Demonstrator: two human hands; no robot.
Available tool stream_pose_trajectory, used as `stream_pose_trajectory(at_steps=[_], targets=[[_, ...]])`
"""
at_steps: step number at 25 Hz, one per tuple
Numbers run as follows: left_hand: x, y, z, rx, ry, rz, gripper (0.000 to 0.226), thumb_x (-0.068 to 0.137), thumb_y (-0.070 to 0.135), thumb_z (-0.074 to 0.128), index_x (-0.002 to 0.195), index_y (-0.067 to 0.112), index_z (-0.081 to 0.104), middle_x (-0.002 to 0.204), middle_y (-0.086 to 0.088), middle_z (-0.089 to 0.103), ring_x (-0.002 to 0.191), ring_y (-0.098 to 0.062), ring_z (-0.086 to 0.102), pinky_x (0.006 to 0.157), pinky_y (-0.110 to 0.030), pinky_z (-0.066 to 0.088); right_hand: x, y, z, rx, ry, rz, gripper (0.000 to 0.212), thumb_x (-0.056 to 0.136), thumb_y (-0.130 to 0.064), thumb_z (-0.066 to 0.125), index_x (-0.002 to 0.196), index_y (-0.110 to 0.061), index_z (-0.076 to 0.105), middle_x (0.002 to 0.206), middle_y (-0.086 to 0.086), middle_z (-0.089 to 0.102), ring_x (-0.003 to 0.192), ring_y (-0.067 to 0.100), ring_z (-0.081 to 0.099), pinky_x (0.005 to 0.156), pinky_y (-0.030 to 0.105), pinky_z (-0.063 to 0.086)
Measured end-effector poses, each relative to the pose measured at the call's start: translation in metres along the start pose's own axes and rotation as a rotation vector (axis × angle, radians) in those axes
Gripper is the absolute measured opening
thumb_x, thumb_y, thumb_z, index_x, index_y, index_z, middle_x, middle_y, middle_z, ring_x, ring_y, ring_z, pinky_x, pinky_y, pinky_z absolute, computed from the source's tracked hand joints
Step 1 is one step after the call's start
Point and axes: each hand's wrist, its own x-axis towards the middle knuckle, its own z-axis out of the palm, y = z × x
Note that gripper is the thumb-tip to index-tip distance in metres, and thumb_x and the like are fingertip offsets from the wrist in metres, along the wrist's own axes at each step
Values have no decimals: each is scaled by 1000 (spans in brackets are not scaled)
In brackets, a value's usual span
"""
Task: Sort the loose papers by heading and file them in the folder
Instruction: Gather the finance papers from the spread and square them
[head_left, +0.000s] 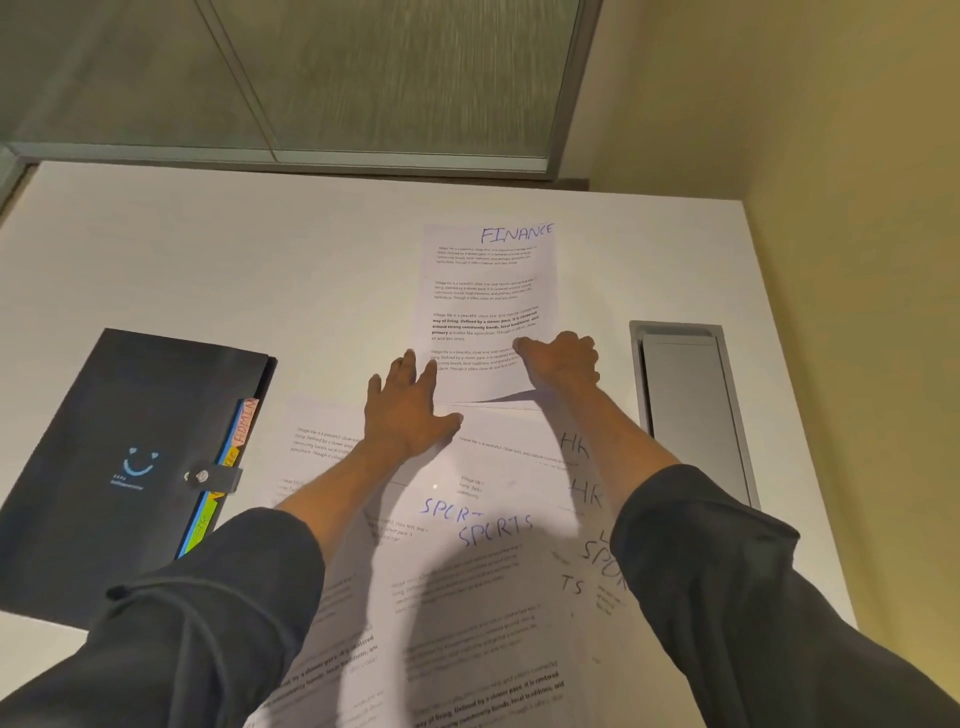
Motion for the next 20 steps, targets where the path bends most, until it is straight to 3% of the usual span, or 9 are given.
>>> stream_pose_trajectory(at_steps=[3,7,12,15,17,19,20], targets=[[0,-1,1,-12,-1,-14,90,81,65,52,153,20,20,161,-10,8,148,-25,9,117,-49,13,-3,-9,3,-8,23,3,54,77,-44,67,117,-10,53,127,11,40,119,32,43,91,41,44],[-1,1,0,16,-10,-20,90,81,65,50,153,20,19,161,-10,8,148,-25,9,117,-51,13,-3,-15,-5,94,-23,-10,66,74,-37,72,127,-9,44,126,10,44,114,31,52,92,40,48],[-1,3,-4,17,-23,-21,89,82,65,49,153,21,18,161,-9,6,148,-24,7,117,-51,11,10,-10,-16,522,-83,35,82,50,-35,82,118,-18,40,119,2,56,105,25,57,99,45,50],[-2,1,-3,4,-25,-25,89,82,65,49,153,21,18,162,-9,5,148,-24,6,117,-51,10,9,-10,-21,628,-147,58,83,75,-23,81,141,-4,35,133,6,51,118,26,53,101,30,43],[-2,1,-2,0,-26,-21,89,83,65,49,153,21,18,162,-9,5,149,-24,7,117,-51,10,15,-4,-22,552,-163,49,60,88,-15,70,138,2,43,130,9,54,115,23,53,87,23,40],[-1,1,-2,7,-25,-19,89,83,66,49,153,21,18,162,-9,6,148,-24,8,117,-51,9,16,-4,-22,475,-143,23,22,91,-7,61,113,-5,61,110,3,62,100,20,54,76,20,44],[0,0,-3,22,-22,-12,89,83,67,48,153,21,18,161,-10,7,148,-24,9,117,-51,9,15,-3,-22,437,-126,-4,16,91,-5,58,105,-6,64,105,3,65,97,21,56,69,20,45]])
